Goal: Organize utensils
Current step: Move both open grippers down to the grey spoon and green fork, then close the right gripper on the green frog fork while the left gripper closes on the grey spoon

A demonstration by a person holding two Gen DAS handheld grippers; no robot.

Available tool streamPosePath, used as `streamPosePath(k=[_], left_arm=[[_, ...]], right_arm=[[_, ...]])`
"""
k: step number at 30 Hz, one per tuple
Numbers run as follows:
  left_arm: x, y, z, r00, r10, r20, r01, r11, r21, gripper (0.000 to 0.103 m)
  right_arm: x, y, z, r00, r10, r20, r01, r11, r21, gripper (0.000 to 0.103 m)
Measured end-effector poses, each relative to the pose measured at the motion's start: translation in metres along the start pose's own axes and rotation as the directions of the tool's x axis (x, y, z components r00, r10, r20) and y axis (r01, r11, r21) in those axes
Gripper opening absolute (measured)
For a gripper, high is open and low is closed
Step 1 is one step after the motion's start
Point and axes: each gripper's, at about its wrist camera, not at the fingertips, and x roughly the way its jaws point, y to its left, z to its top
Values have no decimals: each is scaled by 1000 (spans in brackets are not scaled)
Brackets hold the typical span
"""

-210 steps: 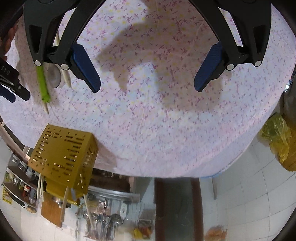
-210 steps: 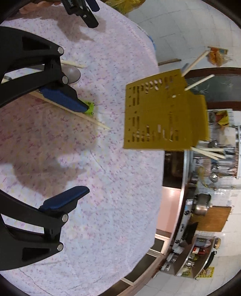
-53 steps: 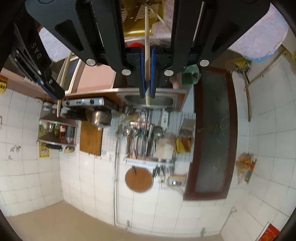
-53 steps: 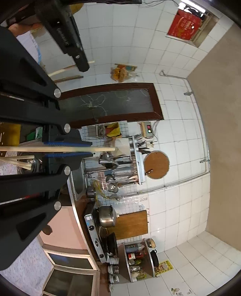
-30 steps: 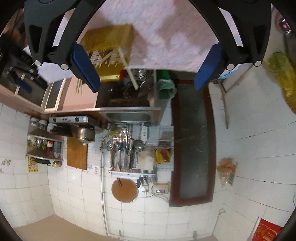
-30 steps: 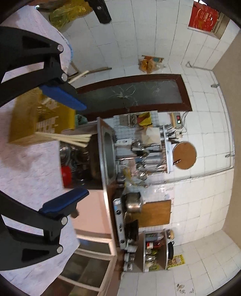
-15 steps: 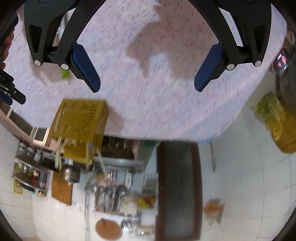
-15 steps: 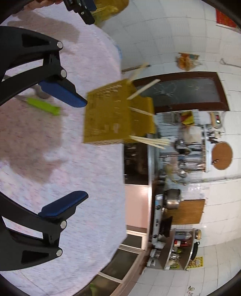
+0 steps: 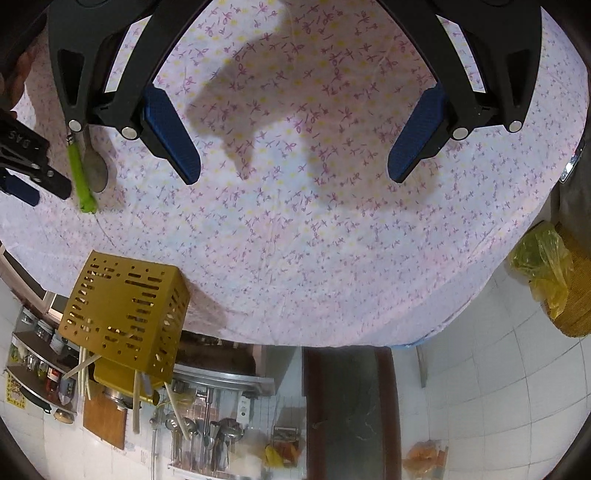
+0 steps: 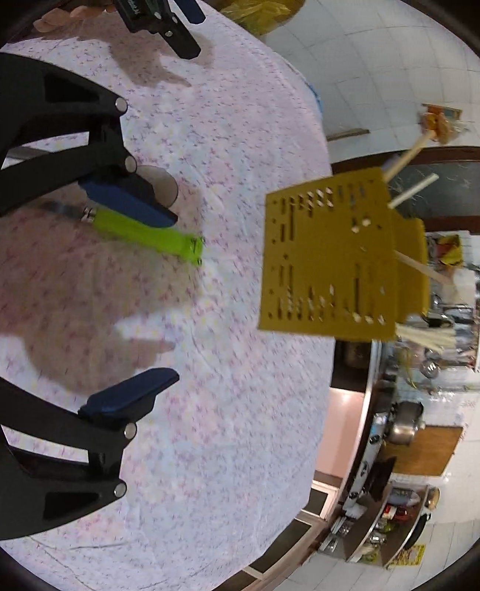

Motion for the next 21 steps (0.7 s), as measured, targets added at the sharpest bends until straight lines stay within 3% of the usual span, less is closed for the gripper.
streamPosePath(k=[5, 7, 11, 13, 21], left_arm=[[5, -2, -3, 1000, 6, -18, -6, 1000, 6, 98], [7, -1, -4, 1000, 10, -26, -10, 1000, 7, 98], [9, -3, -4, 999, 23, -39, -22, 1000, 5, 98], [9, -4, -3, 999, 27, -43, -27, 1000, 1, 98], [1, -22, 1, 999, 7, -43, -8, 1000, -11, 98]], right_arm=[[10, 9, 3, 999, 3, -50, -2, 1000, 3, 59], [15, 13, 3, 997, 7, -76, -7, 1000, 5, 43], [21, 17, 4, 996, 1, -88, -1, 1000, 4, 36], [21, 17, 5, 996, 4, -88, -4, 1000, 1, 22], [10, -11, -1, 996, 26, -89, -26, 1000, -5, 19]])
